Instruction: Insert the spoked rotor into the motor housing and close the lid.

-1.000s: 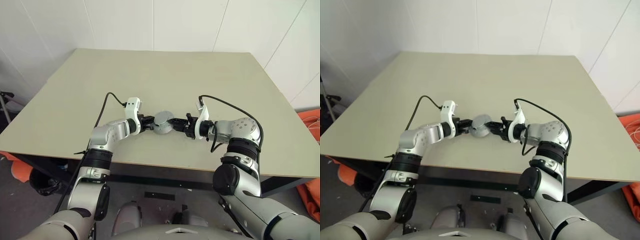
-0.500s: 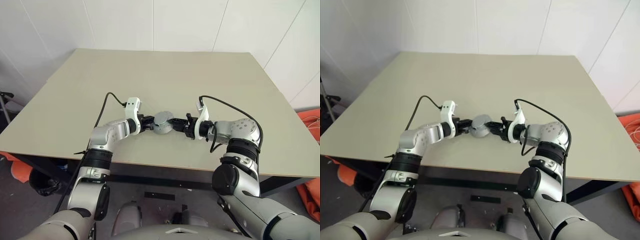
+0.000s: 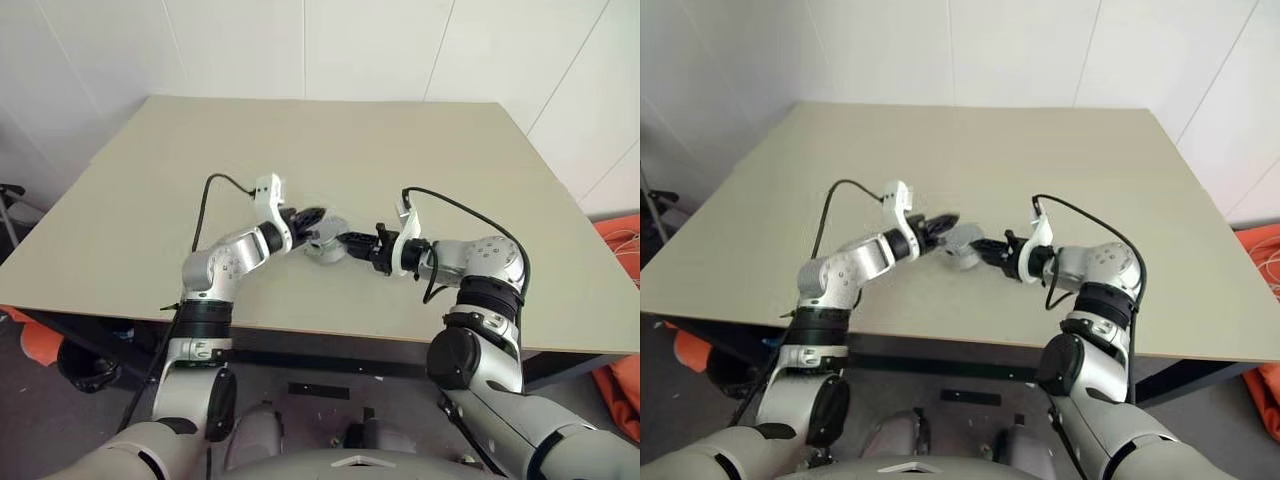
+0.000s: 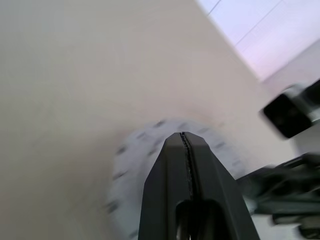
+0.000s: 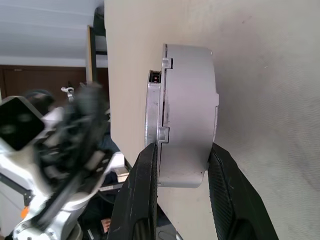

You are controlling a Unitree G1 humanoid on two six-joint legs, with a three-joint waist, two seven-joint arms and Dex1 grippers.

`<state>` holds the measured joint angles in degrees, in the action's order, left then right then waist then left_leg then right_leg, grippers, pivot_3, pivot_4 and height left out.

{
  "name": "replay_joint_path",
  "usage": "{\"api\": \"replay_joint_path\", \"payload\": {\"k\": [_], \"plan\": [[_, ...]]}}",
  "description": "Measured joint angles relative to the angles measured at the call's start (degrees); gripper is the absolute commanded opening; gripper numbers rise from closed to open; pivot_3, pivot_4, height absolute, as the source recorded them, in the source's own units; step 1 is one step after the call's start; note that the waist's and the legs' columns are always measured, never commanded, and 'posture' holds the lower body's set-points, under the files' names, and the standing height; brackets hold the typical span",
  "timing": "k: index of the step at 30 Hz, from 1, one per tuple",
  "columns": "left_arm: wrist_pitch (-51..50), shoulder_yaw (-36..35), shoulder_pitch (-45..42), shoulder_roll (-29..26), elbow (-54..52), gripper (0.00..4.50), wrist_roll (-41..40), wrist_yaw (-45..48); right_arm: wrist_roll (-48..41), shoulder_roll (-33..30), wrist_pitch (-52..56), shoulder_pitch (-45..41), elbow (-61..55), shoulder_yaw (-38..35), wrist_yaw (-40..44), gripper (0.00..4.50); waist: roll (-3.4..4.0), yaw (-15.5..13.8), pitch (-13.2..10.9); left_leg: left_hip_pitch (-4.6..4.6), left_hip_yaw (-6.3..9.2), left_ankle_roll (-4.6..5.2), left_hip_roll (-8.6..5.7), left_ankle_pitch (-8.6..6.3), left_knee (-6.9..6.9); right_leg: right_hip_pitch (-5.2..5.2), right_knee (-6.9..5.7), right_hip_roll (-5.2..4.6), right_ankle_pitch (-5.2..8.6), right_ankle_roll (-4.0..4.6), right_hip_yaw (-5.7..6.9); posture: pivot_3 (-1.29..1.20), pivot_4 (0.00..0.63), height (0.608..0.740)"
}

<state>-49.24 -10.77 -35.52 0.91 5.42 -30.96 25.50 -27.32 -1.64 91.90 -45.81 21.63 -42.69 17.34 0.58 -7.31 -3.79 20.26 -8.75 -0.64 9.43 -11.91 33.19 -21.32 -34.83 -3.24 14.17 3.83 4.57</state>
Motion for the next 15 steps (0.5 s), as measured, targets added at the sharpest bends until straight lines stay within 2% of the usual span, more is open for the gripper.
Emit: {"api": "replay_joint_path", "payload": {"k": [6, 12, 15], "plan": [[0.13, -6.2, 5.19, 1.05, -9.57, 0.0, -8.53, -3.0, 0.0, -0.49, -0.57, 0.08, 0.02, -0.01, -0.07, 1.19, 0.08, 0.16, -0.05, -0.03, 0.0, 0.0, 0.04, 0.0, -0.01, 0.0, -0.03, 0.03, 0.04, 0.06, 0.01, 0.0, 0.0, 0.74], [-4.76, -14.5, 16.3, 4.36, -16.86, 0.0, -23.57, -11.48, -0.16, -0.69, -1.88, -0.52, 1.55, -1.01, -0.18, 1.19, 0.1, 0.19, -0.08, -0.03, -0.01, 0.0, 0.03, 0.0, -0.01, 0.02, -0.01, 0.05, 0.14, 0.24, 0.0, 0.0, 0.0, 0.74], [-6.35, -17.67, 21.34, 4.71, -16.81, 0.58, -29.63, -16.53, -0.48, -0.78, -2.09, -1.99, 2.01, -1.79, -0.27, 1.19, 0.12, 0.19, -0.16, -0.02, -0.01, -0.01, 0.06, 0.0, 0.0, 0.02, 0.0, 0.08, 0.14, 0.23, 0.0, 0.0, 0.0, 0.74]]}}
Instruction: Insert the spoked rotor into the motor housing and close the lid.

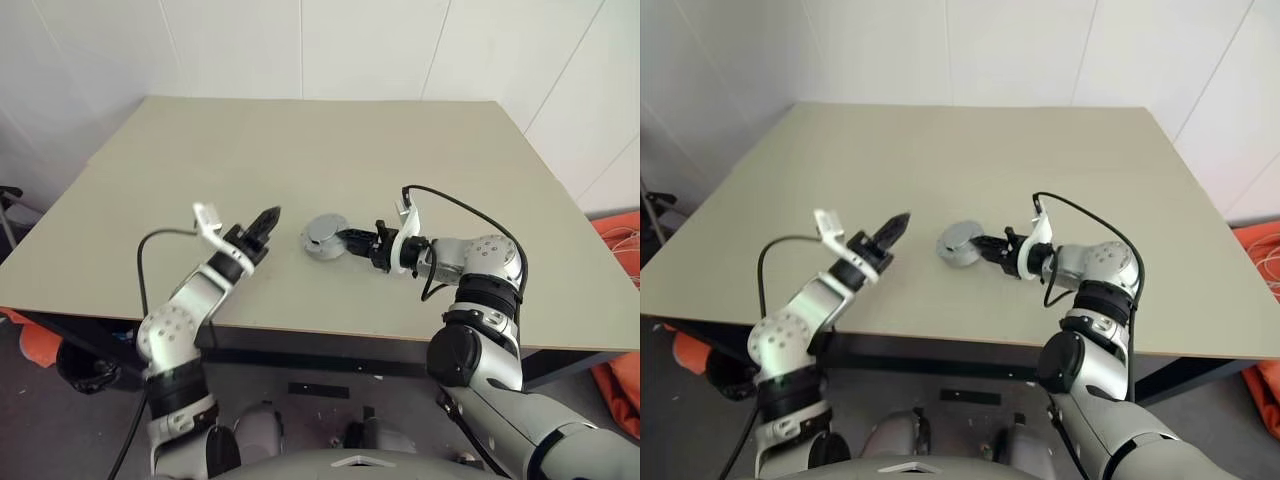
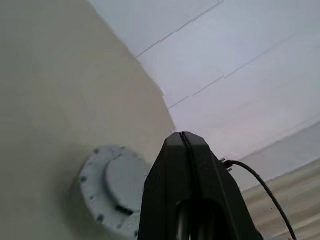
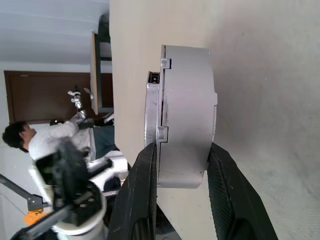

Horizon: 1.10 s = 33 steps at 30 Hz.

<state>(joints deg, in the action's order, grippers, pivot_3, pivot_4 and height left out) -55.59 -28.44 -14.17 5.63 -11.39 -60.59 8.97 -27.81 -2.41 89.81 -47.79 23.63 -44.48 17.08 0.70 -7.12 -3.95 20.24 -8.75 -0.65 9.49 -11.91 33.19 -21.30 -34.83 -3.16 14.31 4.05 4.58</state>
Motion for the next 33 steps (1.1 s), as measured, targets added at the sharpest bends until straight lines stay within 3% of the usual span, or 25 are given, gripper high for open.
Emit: {"api": "replay_joint_path", "payload": {"k": [5, 12, 20, 33], "plan": [[-0.66, -0.93, 3.47, -0.13, -0.86, 2.16, -9.62, -5.59, -1.65, 0.51, -0.1, -2.34, 0.04, -0.05, -0.01, 1.19, -0.01, -0.18, -0.01, -0.06, 0.0, -0.02, 0.0, 0.01, 0.01, 0.07, 0.01, 0.0, -0.03, -0.06, 0.0, 0.0, 0.0, 0.74], [0.78, 0.14, 6.17, -0.54, -0.47, 4.43, -17.06, -11.23, -1.84, 0.99, -0.02, -2.65, 0.11, -0.19, -1.06, 1.19, -0.01, -0.14, -0.01, -0.04, 0.01, -0.04, 0.01, 0.01, 0.01, 0.05, 0.02, 0.04, -0.12, -0.24, 0.0, 0.0, 0.0, 0.74], [1.87, 3.63, 6.95, -0.77, 2.61, 4.47, -23.04, -15.47, -3.16, 3.24, 2.13, -4.66, -1.32, -2.87, -2.84, 1.19, -0.01, -0.04, -0.01, -0.05, 0.02, -0.07, 0.01, 0.03, 0.01, 0.04, 0.01, 0.06, -0.15, -0.32, -0.02, 0.0, 0.0, 0.74], [5.65, 7.06, 4.5, -1.2, 6.47, 4.47, -29.07, -15.75, -14.02, 7.46, 2.43, -5.94, -6.54, -3.82, -10.88, 1.19, -0.01, -0.03, -0.01, -0.07, 0.03, -0.1, 0.0, 0.04, 0.01, 0.07, 0.01, 0.07, -0.17, -0.41, -0.04, 0.0, 0.0, 0.74]]}}
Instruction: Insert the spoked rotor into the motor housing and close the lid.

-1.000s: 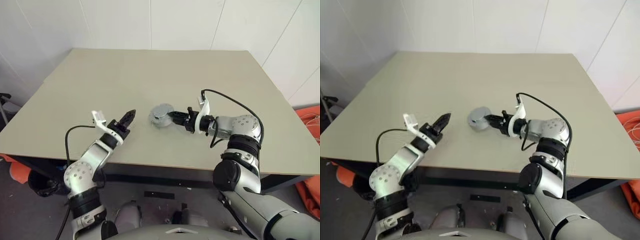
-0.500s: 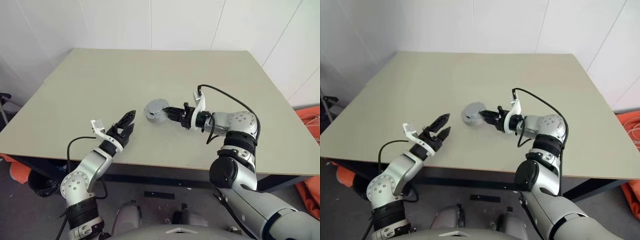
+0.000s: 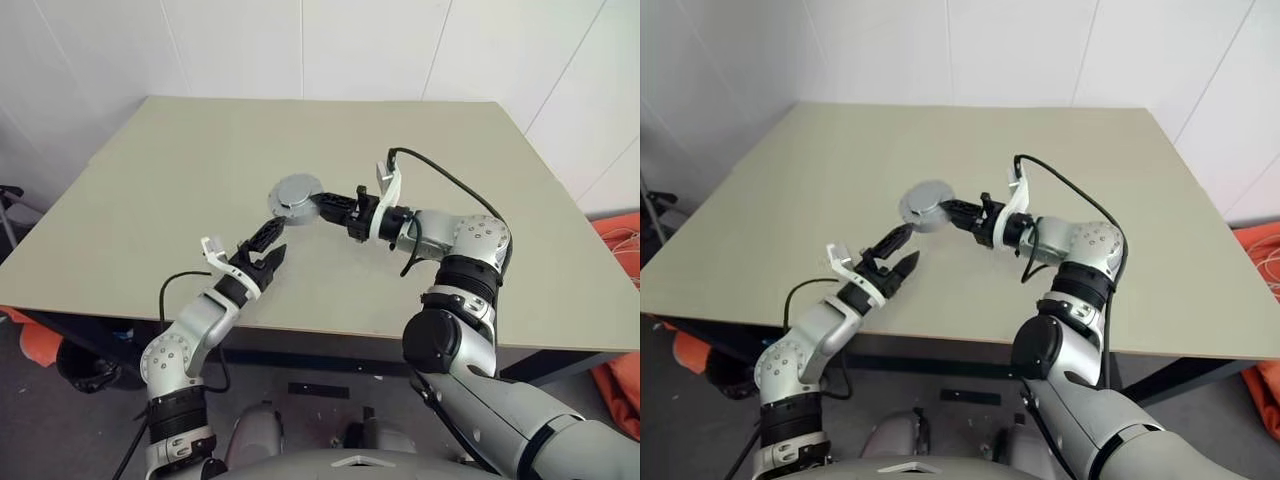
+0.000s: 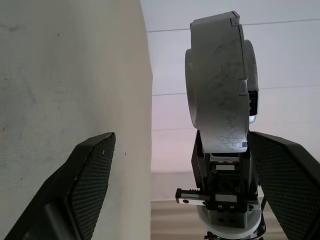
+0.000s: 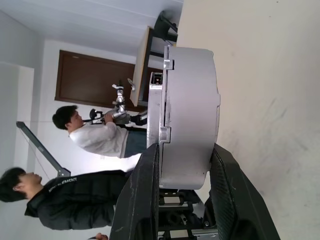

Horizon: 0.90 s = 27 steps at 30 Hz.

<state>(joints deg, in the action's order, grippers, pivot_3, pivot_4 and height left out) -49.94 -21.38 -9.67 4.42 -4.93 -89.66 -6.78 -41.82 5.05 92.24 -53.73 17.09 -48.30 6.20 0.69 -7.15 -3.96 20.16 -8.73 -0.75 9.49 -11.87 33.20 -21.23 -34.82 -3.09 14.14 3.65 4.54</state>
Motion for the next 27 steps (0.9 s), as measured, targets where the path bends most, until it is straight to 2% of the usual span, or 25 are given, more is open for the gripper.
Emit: {"api": "replay_joint_path", "payload": {"k": [11, 27], "plan": [[3.66, 1.46, -0.64, 0.16, -0.09, 4.47, -2.57, 3.08, -7.89, -0.23, 0.0, 1.76, -0.03, 1.65, -5.93, 1.19, 0.0, 0.01, 0.0, -0.01, 0.0, -0.03, 0.0, 0.01, 0.0, 0.01, -0.01, 0.0, 0.02, -0.1, -0.01, 0.0, 0.0, 0.74], [8.83, 1.58, -3.76, 0.17, 4.82, 4.47, -0.78, 7.83, -20.51, 0.05, 0.0, 6.94, -1.38, 4.56, -15.71, 1.19, -0.01, 0.01, 0.0, -0.03, 0.0, -0.07, -0.01, 0.04, 0.05, 0.04, -0.02, 0.0, 0.09, -0.49, -0.04, 0.0, 0.0, 0.74]]}}
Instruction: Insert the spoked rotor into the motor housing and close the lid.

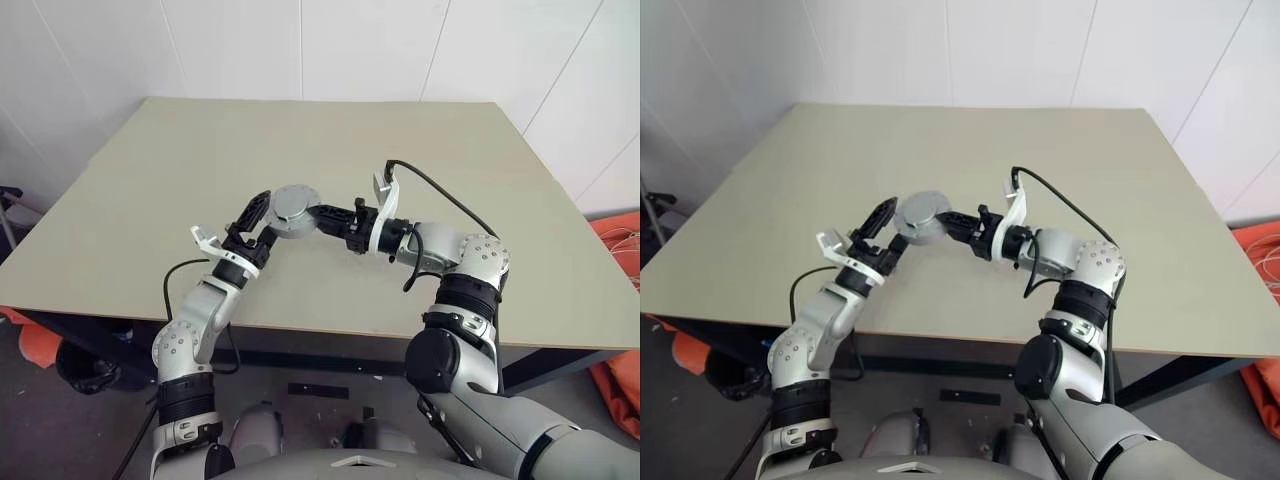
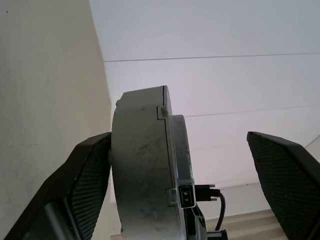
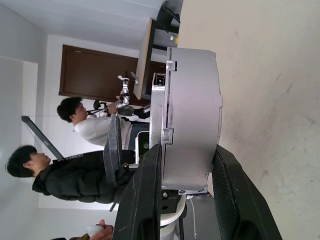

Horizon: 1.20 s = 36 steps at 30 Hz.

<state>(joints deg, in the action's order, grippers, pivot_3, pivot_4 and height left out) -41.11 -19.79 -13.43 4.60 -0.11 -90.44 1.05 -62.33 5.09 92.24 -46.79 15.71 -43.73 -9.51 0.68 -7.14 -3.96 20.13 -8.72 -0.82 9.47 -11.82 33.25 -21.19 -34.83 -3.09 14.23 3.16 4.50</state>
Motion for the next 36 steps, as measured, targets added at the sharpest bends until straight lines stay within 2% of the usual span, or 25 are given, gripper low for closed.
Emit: {"api": "replay_joint_path", "payload": {"k": [15, 18, 23, 24, 36], "plan": [[-2.06, 0.23, -2.19, -0.26, 5.02, 4.47, 1.26, 1.8, -6.36, 0.21, 0.0, 0.47, -0.01, 1.82, -5.23, 1.19, 0.0, -0.01, 0.0, 0.0, 0.0, -0.01, 0.0, 0.01, 0.04, 0.02, -0.02, -0.01, -0.05, -0.01, 0.0, 0.0, 0.0, 0.74], [-2.26, 0.22, -2.26, -0.36, 5.28, 3.91, 1.64, 1.82, -6.76, 0.13, 0.0, 0.57, -0.01, 1.96, -5.72, 1.19, 0.0, -0.02, 0.0, 0.0, 0.0, -0.01, 0.0, 0.01, 0.05, 0.02, -0.02, -0.01, -0.05, -0.01, -0.01, 0.0, 0.0, 0.74], [-3.04, 0.13, -2.51, -0.49, 5.41, 2.32, 1.48, 2.24, -6.91, -0.2, -0.01, 1.04, -0.01, 2.24, -6.48, 1.19, 0.0, -0.04, 0.0, 0.01, 0.01, -0.01, -0.01, 0.01, 0.05, 0.02, -0.02, -0.01, -0.09, 0.04, -0.01, 0.0, 0.0, 0.74], [-3.15, 0.01, -2.5, -0.42, 5.46, 2.16, 1.09, 2.31, -7.25, -0.14, -0.02, 1.18, -0.01, 2.18, -6.47, 1.19, 0.0, -0.04, 0.0, 0.04, 0.01, -0.01, -0.01, 0.01, 0.06, 0.01, -0.02, -0.01, -0.1, 0.04, -0.01, 0.0, 0.0, 0.74], [-3.79, -0.19, -1.39, -0.87, 4.1, 2.16, -0.91, 0.62, -8.21, 0.26, -0.82, 2.18, -0.17, 3.16, -6.45, 1.19, 0.0, -0.05, 0.0, 0.01, 0.01, -0.01, -0.01, 0.01, 0.07, 0.03, -0.03, -0.01, -0.12, 0.07, -0.01, 0.0, 0.0, 0.74]]}}
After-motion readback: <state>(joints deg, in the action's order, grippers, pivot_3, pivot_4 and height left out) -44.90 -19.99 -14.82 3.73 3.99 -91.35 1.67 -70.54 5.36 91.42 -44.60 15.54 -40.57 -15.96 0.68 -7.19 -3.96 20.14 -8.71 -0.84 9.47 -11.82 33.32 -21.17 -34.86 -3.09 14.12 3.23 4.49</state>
